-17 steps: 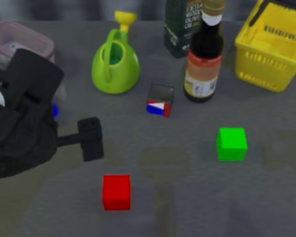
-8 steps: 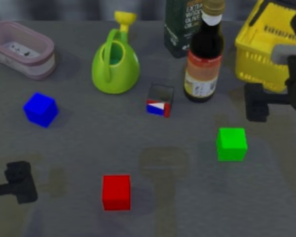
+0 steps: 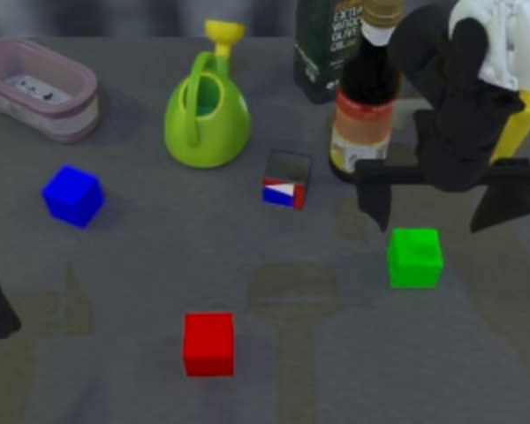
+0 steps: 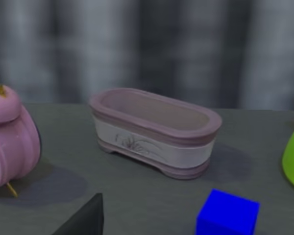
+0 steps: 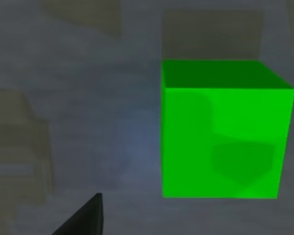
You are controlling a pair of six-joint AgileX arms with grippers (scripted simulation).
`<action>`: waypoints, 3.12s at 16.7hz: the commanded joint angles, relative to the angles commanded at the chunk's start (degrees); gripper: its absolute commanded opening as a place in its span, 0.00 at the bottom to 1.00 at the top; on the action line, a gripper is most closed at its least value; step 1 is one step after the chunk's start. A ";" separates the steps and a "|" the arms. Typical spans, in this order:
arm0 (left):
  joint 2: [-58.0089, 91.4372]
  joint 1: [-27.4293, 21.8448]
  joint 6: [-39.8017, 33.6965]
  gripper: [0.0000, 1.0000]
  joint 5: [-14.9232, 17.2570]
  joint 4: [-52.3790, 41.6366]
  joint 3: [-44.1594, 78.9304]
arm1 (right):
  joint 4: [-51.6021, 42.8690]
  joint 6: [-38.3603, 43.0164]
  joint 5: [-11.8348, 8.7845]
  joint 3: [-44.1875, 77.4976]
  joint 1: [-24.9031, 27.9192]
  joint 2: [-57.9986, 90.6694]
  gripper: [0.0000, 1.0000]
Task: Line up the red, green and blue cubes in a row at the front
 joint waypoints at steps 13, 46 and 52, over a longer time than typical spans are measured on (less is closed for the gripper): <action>-1.91 0.62 1.23 1.00 0.10 1.86 -0.43 | 8.53 0.43 0.03 -4.15 0.33 5.04 1.00; -1.91 0.62 1.23 1.00 0.10 1.86 -0.43 | 12.69 0.62 0.17 -6.57 0.51 6.87 0.00; -1.91 0.62 1.23 1.00 0.10 1.86 -0.43 | 1.66 0.51 0.13 -0.16 0.82 2.53 0.00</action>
